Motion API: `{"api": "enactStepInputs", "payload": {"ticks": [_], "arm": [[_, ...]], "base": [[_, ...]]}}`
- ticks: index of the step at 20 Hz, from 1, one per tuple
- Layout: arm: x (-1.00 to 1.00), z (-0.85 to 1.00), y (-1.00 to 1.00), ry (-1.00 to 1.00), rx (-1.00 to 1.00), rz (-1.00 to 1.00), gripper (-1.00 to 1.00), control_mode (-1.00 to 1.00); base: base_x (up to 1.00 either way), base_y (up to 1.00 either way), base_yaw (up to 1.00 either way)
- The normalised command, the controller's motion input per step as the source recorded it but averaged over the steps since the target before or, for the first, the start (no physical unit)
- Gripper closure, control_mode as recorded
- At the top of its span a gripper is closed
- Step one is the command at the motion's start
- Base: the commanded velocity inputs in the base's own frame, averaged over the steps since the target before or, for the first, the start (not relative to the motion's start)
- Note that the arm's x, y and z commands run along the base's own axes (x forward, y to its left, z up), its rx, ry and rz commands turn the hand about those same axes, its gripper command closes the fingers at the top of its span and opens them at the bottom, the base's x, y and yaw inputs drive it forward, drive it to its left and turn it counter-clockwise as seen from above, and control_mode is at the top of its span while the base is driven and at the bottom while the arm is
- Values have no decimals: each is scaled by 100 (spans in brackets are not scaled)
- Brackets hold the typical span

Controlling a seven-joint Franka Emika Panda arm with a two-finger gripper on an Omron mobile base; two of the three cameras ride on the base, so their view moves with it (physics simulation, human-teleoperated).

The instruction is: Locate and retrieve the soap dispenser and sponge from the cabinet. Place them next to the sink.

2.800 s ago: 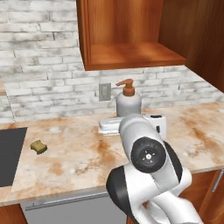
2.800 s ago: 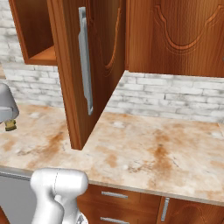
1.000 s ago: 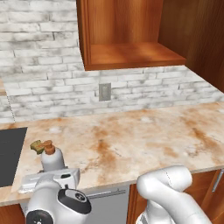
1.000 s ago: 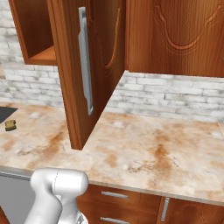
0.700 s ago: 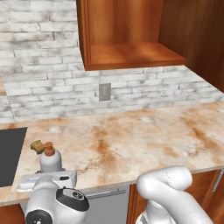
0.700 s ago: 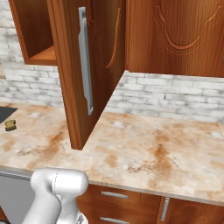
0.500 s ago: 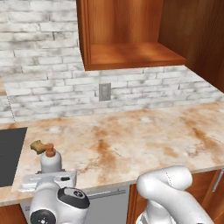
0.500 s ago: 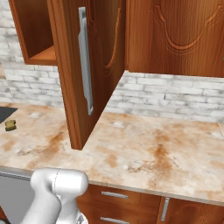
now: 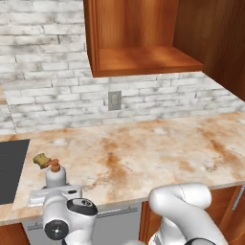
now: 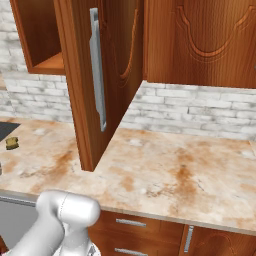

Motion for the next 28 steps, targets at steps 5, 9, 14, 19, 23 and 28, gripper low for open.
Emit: {"api": "enactStepInputs", "payload": {"ticks": [5,9,14,19,23,28], "arm": [[48,-45,42,0,-2,0,100,-100],[41,-43,42,0,-9,0,100,-100],[32,-35,39,0,-11,-2,100,-100],[27,-42,29,0,-2,-1,100,-100],[20,-65,1,3,9,0,100,-100],[12,-51,3,0,12,0,100,-100]], "base": [[0,0,0],[0,0,0],[0,0,0],[0,0,0],[0,0,0],[0,0,0]]}}
